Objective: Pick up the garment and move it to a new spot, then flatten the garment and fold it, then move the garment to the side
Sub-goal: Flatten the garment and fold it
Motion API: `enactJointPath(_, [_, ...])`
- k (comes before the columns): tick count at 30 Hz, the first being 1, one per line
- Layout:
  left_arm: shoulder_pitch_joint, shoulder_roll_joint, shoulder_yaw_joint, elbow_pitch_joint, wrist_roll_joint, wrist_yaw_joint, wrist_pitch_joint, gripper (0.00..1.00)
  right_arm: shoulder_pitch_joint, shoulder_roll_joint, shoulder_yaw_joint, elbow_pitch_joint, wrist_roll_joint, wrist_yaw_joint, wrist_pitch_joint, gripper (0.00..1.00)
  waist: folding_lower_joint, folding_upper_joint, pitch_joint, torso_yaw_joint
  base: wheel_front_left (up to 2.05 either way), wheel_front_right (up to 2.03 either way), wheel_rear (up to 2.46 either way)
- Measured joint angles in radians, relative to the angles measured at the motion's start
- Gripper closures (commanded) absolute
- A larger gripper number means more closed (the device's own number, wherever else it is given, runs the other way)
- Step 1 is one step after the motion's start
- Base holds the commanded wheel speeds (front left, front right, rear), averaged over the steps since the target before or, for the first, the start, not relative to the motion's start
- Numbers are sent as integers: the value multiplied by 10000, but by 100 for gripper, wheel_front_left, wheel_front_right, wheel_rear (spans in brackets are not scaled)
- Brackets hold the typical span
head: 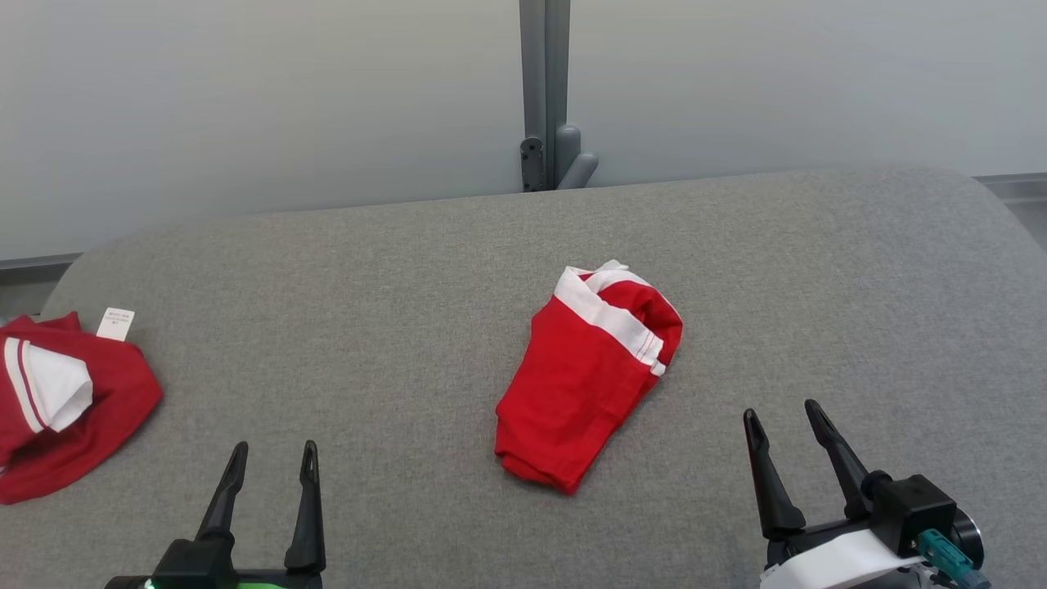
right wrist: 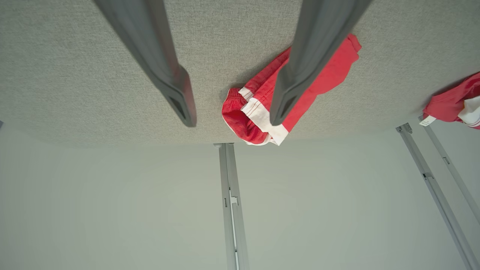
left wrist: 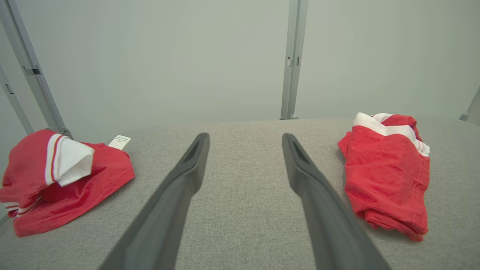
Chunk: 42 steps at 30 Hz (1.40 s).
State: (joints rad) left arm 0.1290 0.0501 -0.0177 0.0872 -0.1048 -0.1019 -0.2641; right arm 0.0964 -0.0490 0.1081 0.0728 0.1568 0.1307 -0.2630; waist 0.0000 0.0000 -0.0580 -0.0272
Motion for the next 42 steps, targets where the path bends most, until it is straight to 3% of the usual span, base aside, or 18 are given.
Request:
enactJointPath(17, [4, 0, -194, 75, -12, -35, 0, 0, 10, 0, 13, -102, 46, 0, 0, 0, 0, 0, 90, 73, 0, 0, 0])
enactJointPath(25, [-70, 0, -286, 94, -12, -48, 0, 0, -108, -2, 700, 159, -215, 0, 2, 0, 0, 0, 315, 232, 0, 0, 0])
enactJointPath(33, [-228, 0, -650, 142, -84, -50, 0, 0, -788, 2, 2044, 1350, -267, 0, 2, 0, 0, 0, 549, 575, 0, 0, 0])
enactJointPath(42, [-538, -2, -963, 184, -199, -52, 0, 0, -2104, -4, 2878, 3515, -539, 2, 2, 0, 0, 0, 1033, 1069, 0, 0, 0])
